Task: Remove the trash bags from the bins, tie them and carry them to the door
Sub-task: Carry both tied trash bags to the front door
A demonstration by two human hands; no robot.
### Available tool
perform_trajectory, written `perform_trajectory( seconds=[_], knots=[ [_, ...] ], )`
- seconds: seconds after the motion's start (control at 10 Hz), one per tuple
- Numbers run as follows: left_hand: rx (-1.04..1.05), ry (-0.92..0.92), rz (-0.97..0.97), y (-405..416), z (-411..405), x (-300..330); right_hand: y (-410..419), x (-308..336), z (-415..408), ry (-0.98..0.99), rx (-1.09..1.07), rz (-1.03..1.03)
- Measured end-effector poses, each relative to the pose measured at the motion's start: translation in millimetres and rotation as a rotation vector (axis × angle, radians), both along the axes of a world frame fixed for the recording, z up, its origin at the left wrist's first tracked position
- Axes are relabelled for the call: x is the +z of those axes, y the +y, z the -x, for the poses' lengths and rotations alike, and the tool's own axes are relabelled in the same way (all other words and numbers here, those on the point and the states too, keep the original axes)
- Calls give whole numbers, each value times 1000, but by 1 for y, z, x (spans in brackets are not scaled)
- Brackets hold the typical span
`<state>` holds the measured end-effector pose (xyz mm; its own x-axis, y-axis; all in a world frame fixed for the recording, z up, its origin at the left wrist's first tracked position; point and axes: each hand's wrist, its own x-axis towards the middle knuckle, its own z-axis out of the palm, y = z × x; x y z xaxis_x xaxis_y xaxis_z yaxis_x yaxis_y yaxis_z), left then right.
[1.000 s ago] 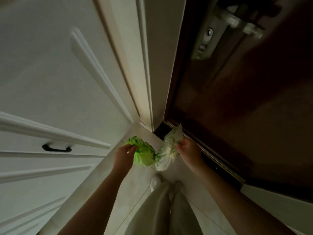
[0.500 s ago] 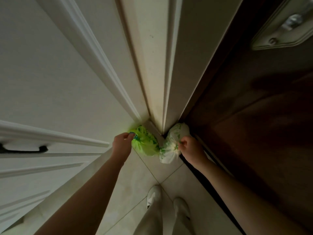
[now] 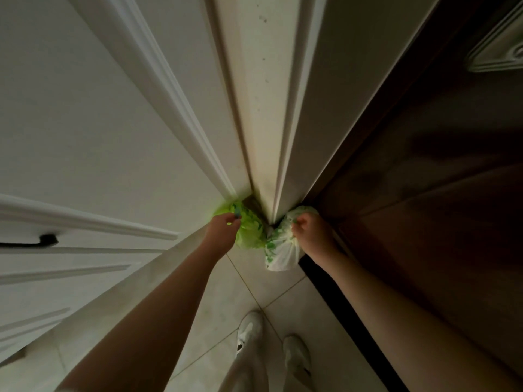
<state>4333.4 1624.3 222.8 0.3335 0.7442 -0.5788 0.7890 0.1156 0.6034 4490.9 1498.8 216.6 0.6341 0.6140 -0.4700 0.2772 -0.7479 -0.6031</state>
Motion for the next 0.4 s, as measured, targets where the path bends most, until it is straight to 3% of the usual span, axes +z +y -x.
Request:
perform_trajectory(
  seconds=[0.1,0.4],
  knots=[
    [-64,129,-77,0,1,0,-3,6,-2,-42,29,13],
    [-72,154,-207,-11,11,37,-25,42,-14,62,24,-29]
  ],
)
